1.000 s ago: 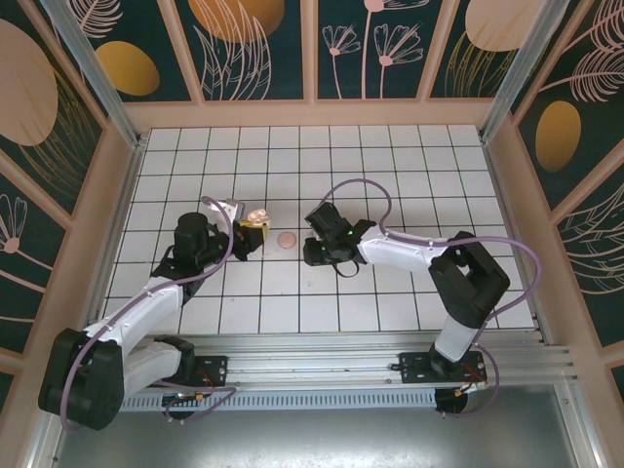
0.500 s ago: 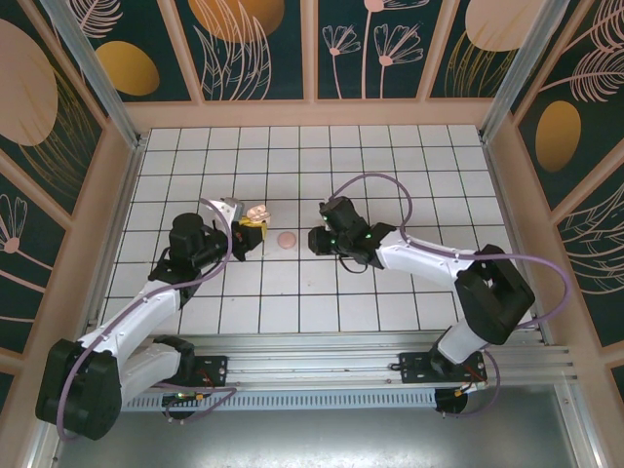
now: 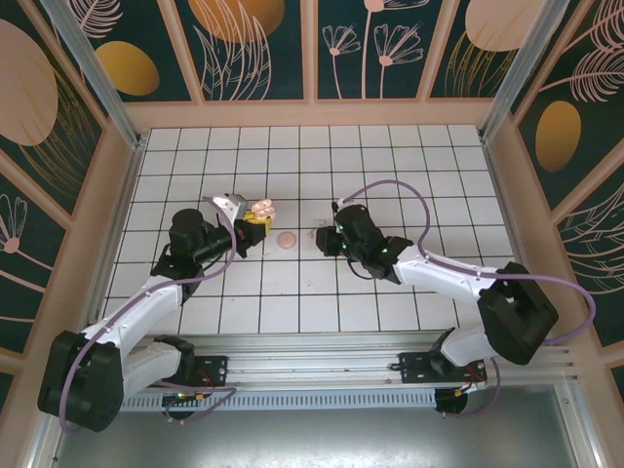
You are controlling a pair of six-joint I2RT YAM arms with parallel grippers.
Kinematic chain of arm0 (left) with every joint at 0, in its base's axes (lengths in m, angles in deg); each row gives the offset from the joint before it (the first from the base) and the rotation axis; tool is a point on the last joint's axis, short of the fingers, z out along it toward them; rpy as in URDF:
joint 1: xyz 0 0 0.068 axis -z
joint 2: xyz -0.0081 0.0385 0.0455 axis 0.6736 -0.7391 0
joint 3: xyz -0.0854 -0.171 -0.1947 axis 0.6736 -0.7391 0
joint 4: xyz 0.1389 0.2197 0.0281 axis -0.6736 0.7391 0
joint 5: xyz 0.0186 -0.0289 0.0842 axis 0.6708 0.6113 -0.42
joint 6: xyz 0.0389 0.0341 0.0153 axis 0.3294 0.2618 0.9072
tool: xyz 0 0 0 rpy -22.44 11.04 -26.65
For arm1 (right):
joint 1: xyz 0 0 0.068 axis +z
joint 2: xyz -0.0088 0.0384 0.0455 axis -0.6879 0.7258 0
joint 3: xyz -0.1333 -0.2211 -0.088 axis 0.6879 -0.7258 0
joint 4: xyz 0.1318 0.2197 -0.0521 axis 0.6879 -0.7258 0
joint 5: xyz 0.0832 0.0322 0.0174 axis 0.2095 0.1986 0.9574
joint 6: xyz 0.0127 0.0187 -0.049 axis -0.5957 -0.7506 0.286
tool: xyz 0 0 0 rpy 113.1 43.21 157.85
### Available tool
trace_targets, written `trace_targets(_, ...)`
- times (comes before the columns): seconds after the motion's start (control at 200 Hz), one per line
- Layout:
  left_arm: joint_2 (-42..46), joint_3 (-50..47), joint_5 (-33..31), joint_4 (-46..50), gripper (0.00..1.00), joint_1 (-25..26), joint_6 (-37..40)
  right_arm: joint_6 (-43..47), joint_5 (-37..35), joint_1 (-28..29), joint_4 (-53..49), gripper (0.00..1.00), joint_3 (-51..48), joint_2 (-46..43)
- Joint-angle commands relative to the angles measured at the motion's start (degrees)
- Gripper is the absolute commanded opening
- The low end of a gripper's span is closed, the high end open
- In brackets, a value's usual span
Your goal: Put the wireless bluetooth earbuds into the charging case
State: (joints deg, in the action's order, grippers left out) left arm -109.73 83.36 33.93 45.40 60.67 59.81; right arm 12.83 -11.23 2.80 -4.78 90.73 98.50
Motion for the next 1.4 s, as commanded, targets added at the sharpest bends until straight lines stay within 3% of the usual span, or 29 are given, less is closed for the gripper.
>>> trace_targets(0.0,-0.6,0.9,2.9,-4.7,0.19,0.2,2.3,3.7,-1.8,-0.8,6.5,0.23,-1.5,-2.5)
trace_targets(0.345,-9.4,3.8,4.0,-3.1,0.19,6.6,9.2,16.7,-0.4,-1.1,10.5,0.23,-0.9,-7.6)
trace_targets(0.656,-10.4,3.6,7.8,-7.0,0.20,7.4,9.5,27.6,5.3,-0.8,11.3,0.23,2.8,-8.3)
trace_targets(0.986,-8.7,0.8,9.4,-11.7,0.20,7.7,12.0,29.8,11.2,0.2,14.3,0.23,4.2,-6.8)
trace_targets(1.396,-8.1,-2.5,7.0,-21.6,0.19,8.4,18.4,31.0,9.4,4.1,14.7,0.23,3.3,-8.8)
